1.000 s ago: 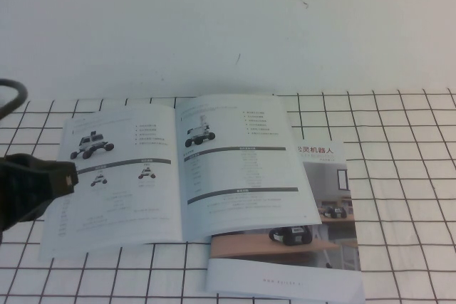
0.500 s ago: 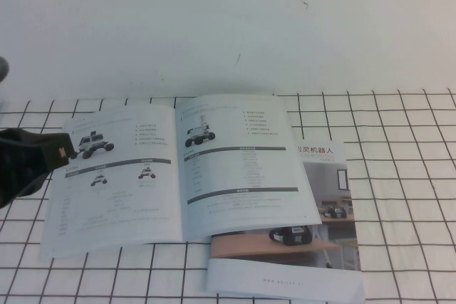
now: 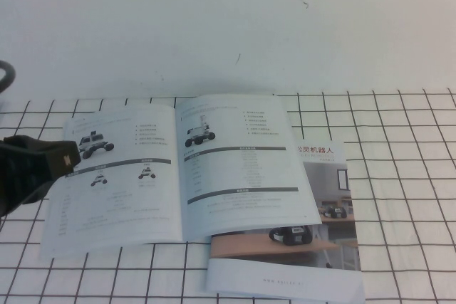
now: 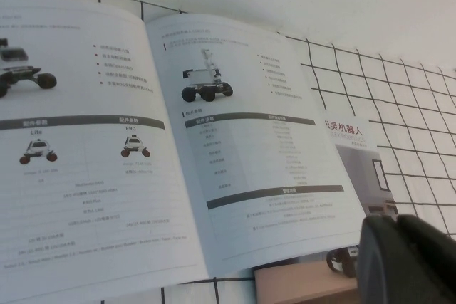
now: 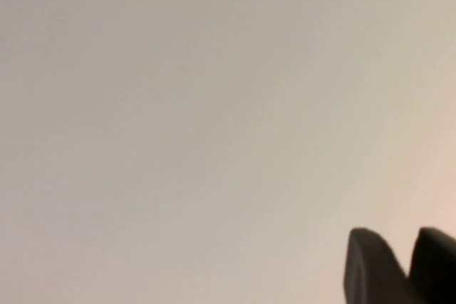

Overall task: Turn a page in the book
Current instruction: Open the closed book

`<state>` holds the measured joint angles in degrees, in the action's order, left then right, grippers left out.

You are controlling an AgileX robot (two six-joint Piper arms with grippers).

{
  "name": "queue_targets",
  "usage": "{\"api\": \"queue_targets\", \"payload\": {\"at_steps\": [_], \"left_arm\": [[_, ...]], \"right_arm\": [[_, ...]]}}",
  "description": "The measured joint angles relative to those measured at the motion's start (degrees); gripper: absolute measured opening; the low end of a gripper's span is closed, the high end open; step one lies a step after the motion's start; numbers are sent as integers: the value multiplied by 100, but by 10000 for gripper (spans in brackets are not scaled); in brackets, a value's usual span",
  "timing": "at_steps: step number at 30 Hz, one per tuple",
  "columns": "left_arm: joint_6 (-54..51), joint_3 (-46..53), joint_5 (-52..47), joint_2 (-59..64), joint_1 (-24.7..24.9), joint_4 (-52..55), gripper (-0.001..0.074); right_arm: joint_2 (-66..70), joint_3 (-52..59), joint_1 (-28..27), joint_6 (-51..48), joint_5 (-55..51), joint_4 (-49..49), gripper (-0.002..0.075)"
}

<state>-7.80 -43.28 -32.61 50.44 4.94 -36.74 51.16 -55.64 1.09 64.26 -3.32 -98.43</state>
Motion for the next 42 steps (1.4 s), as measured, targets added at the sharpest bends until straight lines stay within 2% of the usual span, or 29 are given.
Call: {"api": "queue_targets", "payload": {"at_steps": [2,6,8,15,20,24,31,39,42], "left_arm": [[0,0,-11,0,0,-12,-4],[-28,0,-11,0,0,-12,-4],[-37,0,-11,0,0,-12,-4],[-37,0,507,0,0,-12,-4],[-41,0,866,0,0,-49,-4],[-290,0,801,63,0,-78,-4],[-683,0,593,343,0,27,-4],[-1065,0,225,904,0,27,-4],[-1393,0,84,1392,0,-278,-4]], "right_arm": [[75,13,0,-354,-1068,993,136],[282,22,-9,-1596,-3261,3955,139],[467,55,-9,-2331,-3918,5219,139],[1177,368,-9,-5745,-4309,9843,139],[1459,426,-9,-7580,-4158,12011,139],[1611,426,-9,-8418,-3812,13041,139],[1826,426,-9,-9534,-3406,13988,139],[1837,426,-9,-10175,-3344,14593,139],[1898,426,-9,-10360,-3344,14740,139]]}}
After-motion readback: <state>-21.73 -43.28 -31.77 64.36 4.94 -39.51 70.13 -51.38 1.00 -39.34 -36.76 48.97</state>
